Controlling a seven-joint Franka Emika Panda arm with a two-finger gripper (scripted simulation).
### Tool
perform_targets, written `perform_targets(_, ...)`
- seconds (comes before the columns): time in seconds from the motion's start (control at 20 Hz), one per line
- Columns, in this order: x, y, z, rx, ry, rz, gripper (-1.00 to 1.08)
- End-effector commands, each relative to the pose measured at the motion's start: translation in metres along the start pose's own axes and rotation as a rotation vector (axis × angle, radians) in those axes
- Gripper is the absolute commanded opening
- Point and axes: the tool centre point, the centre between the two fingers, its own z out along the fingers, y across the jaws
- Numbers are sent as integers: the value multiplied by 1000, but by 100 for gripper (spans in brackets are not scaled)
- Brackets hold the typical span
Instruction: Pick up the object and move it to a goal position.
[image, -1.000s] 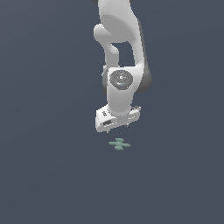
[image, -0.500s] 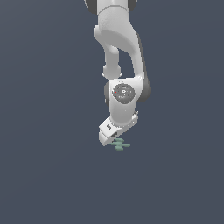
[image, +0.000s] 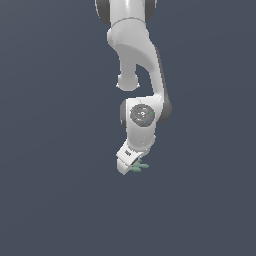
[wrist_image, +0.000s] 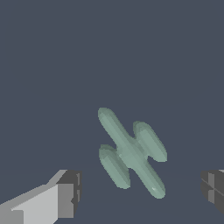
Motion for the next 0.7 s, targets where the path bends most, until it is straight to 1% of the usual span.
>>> perform_targets(0.0,2,1,3,-1,2,-24,100)
perform_targets(0.4,2,1,7,-1,2,-31,100)
perform_targets(0.65,2,1,27,-1,2,-34,100)
